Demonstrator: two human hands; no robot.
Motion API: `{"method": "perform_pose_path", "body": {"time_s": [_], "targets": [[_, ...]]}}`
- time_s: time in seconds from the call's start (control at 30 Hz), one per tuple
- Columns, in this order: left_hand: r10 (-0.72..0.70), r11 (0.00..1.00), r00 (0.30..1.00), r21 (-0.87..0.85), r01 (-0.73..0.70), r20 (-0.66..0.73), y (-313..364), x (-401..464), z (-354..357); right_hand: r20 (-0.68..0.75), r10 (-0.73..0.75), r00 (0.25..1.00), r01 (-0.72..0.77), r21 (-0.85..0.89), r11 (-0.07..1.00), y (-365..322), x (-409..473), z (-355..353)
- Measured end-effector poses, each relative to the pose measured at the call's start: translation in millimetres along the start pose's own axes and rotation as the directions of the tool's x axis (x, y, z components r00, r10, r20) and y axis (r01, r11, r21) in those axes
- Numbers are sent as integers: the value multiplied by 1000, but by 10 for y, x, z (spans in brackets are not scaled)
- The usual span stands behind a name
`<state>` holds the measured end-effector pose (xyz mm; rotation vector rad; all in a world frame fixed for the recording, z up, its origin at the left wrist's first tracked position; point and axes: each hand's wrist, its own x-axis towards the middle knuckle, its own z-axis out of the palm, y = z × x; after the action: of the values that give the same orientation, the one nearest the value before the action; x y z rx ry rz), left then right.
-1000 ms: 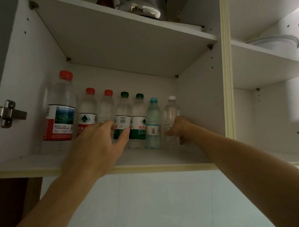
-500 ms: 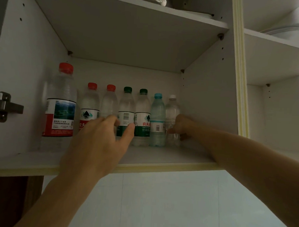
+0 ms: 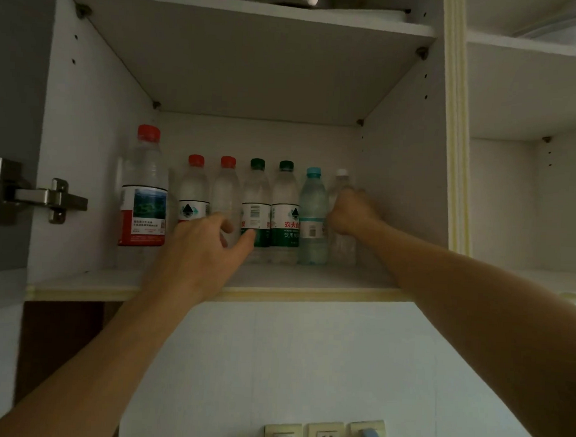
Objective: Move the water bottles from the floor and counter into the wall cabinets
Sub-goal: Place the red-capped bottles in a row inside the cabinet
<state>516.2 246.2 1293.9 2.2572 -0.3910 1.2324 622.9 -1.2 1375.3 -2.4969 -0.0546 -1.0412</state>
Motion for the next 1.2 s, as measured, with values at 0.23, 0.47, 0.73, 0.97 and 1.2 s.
{"method": "perform_pose_path", "body": {"time_s": [0.23, 0.47, 0.73, 0.97, 1.2], "targets": [[43, 998, 990, 61, -35, -137, 73, 12, 48, -95, -255, 962, 265, 108, 958, -328, -725, -239], [98, 995, 964, -7, -103, -249, 335, -218, -91, -195, -335, 922, 375, 224, 900, -378, -1677, -604], [70, 958, 986, -264, -109, -152, 704, -1246, -466, -63, -213, 975, 221, 347, 911, -203, -3152, -706], [-63, 901, 984, -413, 128, 168, 809, -2722, -272, 161, -49, 986, -9, 343, 939, 275, -4616, -574], [-160, 771, 786, -422, 477, 597, 1025, -4270, 252, 391, 170, 904, -258, 186, 948, 1066, -6055, -651]]}}
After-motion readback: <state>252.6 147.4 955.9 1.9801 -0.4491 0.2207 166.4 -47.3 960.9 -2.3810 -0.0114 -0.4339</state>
